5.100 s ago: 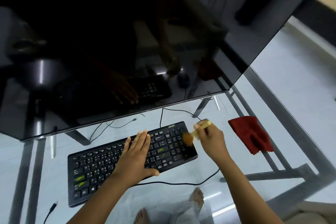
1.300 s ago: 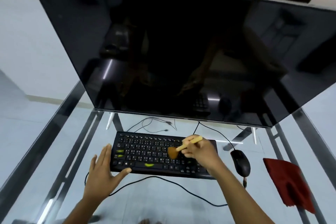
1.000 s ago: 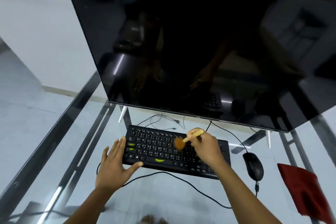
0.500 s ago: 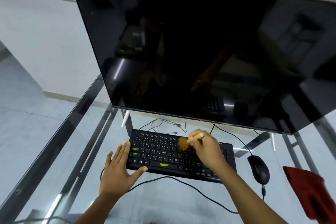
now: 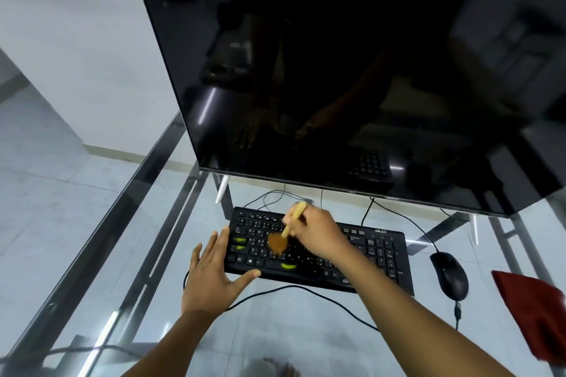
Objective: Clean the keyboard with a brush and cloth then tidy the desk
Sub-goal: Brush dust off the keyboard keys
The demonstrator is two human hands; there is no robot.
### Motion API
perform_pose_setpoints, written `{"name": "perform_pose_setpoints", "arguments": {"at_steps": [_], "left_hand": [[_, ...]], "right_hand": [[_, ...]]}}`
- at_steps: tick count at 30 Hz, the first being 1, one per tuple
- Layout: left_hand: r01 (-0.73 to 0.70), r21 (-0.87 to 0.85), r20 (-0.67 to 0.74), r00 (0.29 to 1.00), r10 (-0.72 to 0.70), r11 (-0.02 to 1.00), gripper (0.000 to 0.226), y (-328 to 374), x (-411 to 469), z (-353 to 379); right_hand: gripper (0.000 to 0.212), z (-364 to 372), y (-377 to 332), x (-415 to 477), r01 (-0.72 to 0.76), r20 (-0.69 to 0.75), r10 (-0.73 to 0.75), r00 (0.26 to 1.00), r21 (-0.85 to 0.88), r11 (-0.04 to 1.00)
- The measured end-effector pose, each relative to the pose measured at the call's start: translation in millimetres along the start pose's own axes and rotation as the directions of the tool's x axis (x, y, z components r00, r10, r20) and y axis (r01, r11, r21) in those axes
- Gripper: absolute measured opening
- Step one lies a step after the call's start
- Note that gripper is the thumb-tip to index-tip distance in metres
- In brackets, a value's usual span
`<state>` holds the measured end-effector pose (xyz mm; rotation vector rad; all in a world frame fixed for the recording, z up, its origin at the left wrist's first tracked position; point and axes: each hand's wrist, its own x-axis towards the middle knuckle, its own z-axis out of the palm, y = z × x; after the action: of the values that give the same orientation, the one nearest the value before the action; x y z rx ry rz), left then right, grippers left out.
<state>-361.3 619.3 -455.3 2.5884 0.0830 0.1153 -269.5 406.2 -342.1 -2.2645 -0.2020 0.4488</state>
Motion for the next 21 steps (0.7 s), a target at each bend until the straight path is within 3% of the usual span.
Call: {"name": "perform_pose_setpoints", "arguments": {"at_steps": [2,3,4,5,6,7,10,11,13,15,17,19,21], "left_hand": [[0.006,-0.013,-0.007,1.0,-0.007,1.0,0.107,2,-1,-1],[0.007,-0.014,-0.013,1.0,-0.007,1.0,0.108,3,-1,-1],[0.004,-0.012,-0.018,1.0,-0.004,1.0,0.108,3,-1,-2],[0.002,-0.011,-0.02,1.0,-0.002,1.0,0.108,2,-2,-2],[0.002,-0.011,-0.024,1.0,-0.002,1.0,0.108,2,-1,-2],[0.003,-0.012,-0.03,1.0,-0.003,1.0,0.108,1,-1,-2],[0.003,-0.013,-0.029,1.0,-0.004,1.0,0.108,2,-1,0],[0.004,-0.014,-0.031,1.0,-0.004,1.0,0.109,1,0,0],[0.001,-0.001,-0.029,1.0,-0.001,1.0,0.109,-1,0,1],[-0.005,0.021,-0.024,1.0,0.006,1.0,0.109,-2,0,2],[-0.005,0.029,-0.017,1.0,0.006,1.0,0.109,-1,0,2],[-0.004,0.024,-0.023,1.0,0.005,1.0,0.109,0,-1,3],[0.0,0.019,-0.034,0.999,0.0,1.0,0.109,0,0,2]], "right_hand": [[0.013,-2,-1,1,0.04,-0.287,-0.049,0.957,-0.035,0.999],[0.012,-3,0,1,0.046,-0.303,-0.029,0.953,0.049,0.998],[0.01,-1,-2,1,0.035,-0.225,0.006,0.974,0.176,0.984],[0.008,2,-4,-1,-0.02,-0.052,0.034,0.998,0.245,0.969],[0.009,6,-5,-6,-0.045,0.088,0.025,0.996,0.235,0.971],[0.01,11,-2,-7,-0.03,0.111,0.012,0.994,0.161,0.986],[0.013,14,6,-7,0.05,-0.251,-0.031,0.968,0.071,0.996],[0.013,15,7,-8,0.057,-0.269,-0.02,0.963,0.13,0.99],[0.009,20,6,-16,0.043,-0.07,-0.028,0.997,0.22,0.975],[0.009,21,0,-26,0.086,0.13,-0.097,0.987,0.086,0.993],[0.01,22,2,-24,0.164,-0.021,-0.165,0.986,-0.039,0.986],[0.01,25,-6,-23,0.143,-0.15,-0.138,0.979,0.023,0.989],[0.011,36,-12,-21,0.071,-0.009,-0.071,0.997,0.197,0.978]]}}
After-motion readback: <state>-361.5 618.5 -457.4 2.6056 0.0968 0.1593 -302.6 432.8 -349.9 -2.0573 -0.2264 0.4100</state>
